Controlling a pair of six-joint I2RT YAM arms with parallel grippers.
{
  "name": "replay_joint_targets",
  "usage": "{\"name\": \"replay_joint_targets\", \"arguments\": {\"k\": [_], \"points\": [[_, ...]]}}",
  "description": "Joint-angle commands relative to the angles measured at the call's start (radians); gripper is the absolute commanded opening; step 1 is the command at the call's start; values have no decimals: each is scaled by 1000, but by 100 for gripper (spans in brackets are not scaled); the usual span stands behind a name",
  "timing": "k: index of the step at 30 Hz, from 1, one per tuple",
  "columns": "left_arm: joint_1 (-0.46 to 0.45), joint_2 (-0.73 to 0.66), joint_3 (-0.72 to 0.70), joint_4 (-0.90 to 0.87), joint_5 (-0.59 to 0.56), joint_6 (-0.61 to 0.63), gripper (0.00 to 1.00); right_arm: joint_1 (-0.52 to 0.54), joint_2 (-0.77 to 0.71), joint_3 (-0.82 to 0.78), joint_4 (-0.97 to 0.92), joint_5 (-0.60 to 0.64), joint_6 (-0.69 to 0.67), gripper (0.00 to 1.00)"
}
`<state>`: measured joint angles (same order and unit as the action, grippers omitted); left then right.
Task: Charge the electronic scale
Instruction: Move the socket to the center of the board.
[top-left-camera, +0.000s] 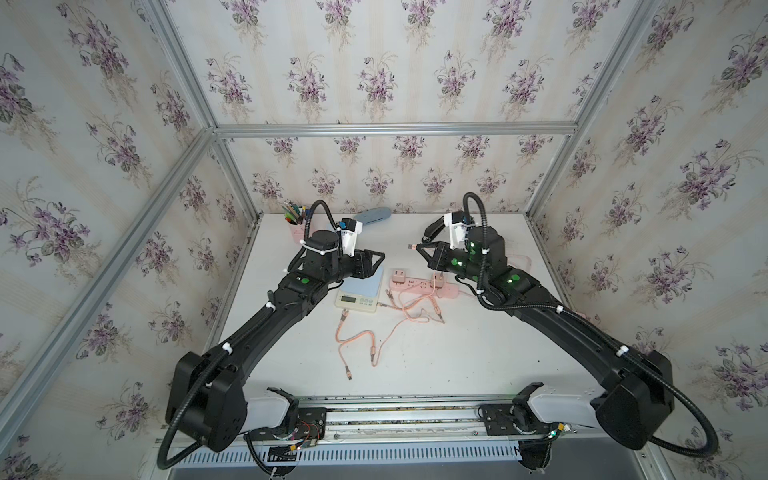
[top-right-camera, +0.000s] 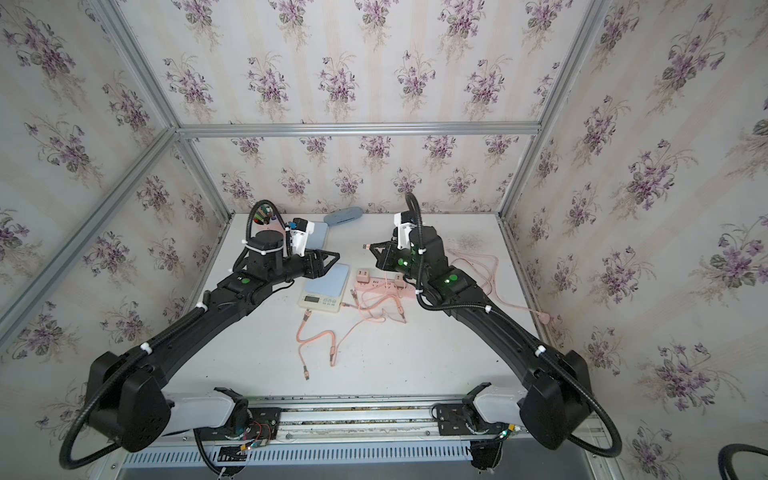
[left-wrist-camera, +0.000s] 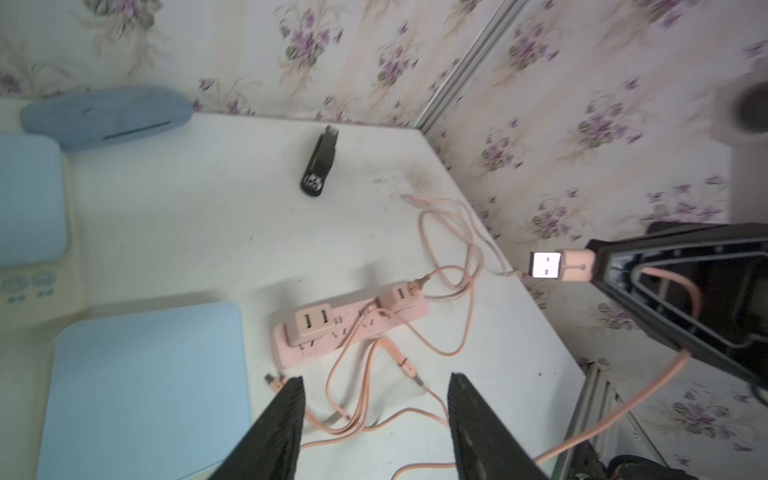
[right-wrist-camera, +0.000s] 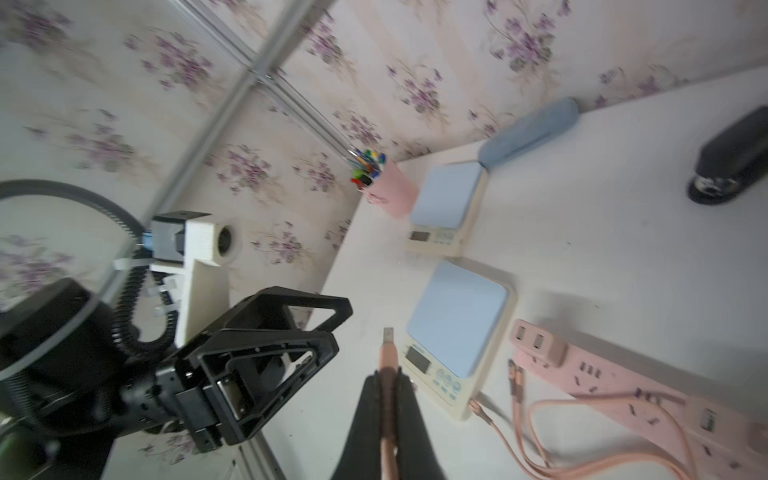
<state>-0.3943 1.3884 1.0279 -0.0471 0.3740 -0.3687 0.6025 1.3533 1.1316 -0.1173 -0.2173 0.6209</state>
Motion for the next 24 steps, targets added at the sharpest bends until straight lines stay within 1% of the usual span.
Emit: {"name": "replay_joint_targets", "arguments": {"k": [1,3,6,9,11,14,18,21,24], "points": [[-4,117,52,-61,-65,27,53,31,105,95,-270,154,-45,0],[-13,190,90,-56,-65,18,50,44,187,173,-348,194,-48,0],[-30,299,146,-44,-75,-3,41,58,302,286,-419,195,-52,0],[-35,391,189,-31,-72,-39,34,59,347,326,-429,187,-36,0],[-38,442,206,-18,-72,-58,31,59,356,330,-431,201,-27,0],[-46,506,226,9,-57,-78,29,58,361,325,-447,209,-28,0],[-61,570,243,87,0,-108,29,58,369,324,-495,211,-44,0],[-77,590,254,106,14,-126,28,58,371,332,-523,210,-77,0],[-99,597,240,117,23,-151,28,54,371,349,-565,241,-84,0]]}}
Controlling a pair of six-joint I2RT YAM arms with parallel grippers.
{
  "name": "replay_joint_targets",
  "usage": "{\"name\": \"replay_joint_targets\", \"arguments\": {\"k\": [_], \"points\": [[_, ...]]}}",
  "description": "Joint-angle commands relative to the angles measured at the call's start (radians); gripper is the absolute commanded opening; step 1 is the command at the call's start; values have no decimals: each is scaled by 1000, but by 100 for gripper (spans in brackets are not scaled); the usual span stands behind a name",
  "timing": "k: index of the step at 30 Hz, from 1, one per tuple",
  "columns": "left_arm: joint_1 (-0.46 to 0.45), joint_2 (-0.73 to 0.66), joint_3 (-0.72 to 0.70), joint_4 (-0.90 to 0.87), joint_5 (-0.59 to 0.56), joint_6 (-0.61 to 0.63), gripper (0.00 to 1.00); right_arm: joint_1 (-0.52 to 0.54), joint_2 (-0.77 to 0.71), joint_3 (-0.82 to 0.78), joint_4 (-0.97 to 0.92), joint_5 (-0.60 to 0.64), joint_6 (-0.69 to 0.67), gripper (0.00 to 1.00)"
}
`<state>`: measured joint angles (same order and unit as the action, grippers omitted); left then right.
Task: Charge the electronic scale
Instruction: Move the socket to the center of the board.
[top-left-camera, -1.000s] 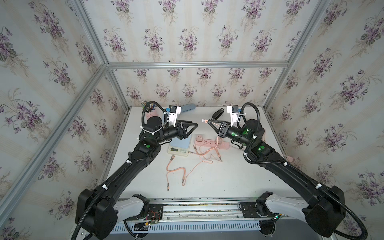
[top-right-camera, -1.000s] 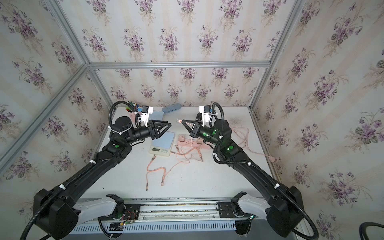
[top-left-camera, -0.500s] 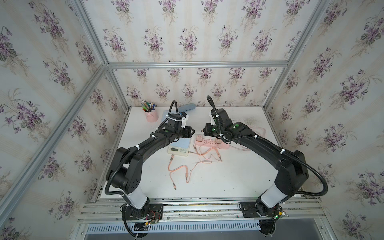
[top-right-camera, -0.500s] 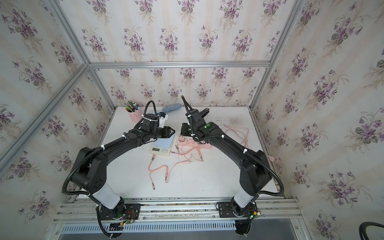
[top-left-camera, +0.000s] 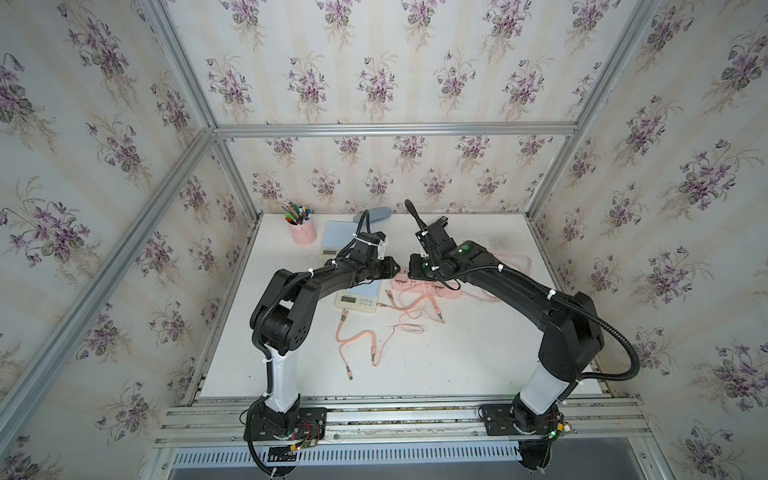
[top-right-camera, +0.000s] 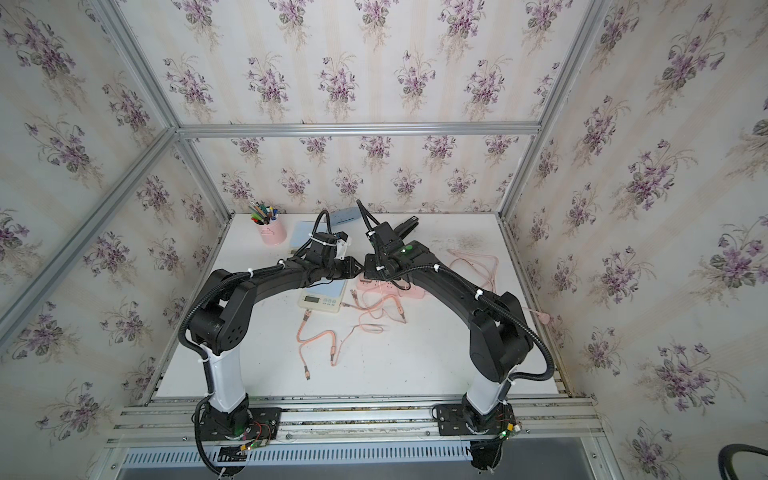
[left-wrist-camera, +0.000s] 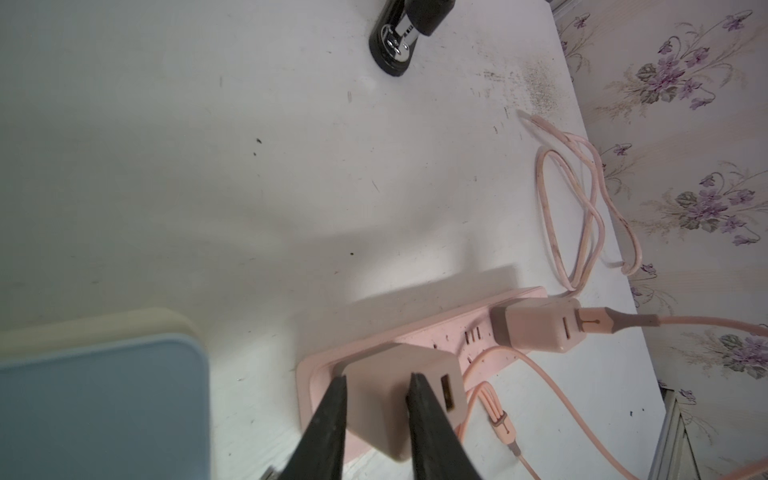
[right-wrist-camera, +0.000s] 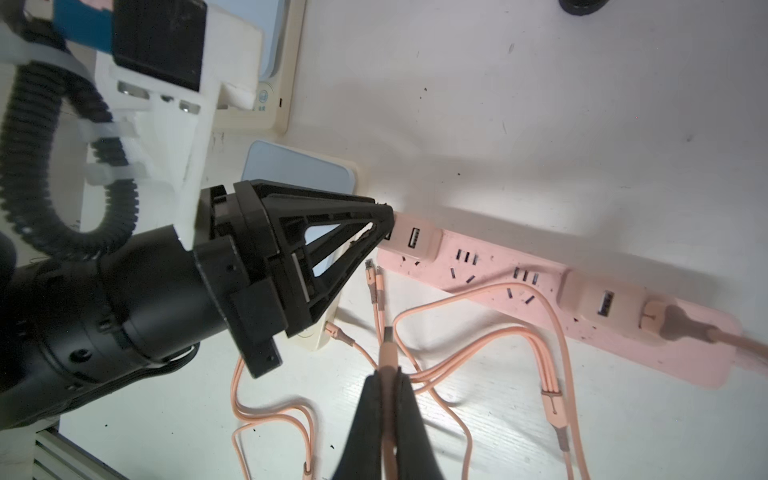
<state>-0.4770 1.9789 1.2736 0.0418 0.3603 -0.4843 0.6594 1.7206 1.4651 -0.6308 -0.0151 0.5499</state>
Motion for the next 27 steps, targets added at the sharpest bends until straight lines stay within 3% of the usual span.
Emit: {"name": "replay_joint_targets", "arguments": {"k": [1,14,20,27], "points": [[-23,5,-16,35,37,-46,28,-4,4,21,-64,50,-14,0],[-133,-123,-169,107,13,-156,26,-20,81,81,-168,64,16,0],[-95,-172,-163,45,-2,-135,34,-14,110,127,-205,75,22,0],[-48,-153,-155,41,37,-103,35,0,149,161,-280,141,45,0]]}}
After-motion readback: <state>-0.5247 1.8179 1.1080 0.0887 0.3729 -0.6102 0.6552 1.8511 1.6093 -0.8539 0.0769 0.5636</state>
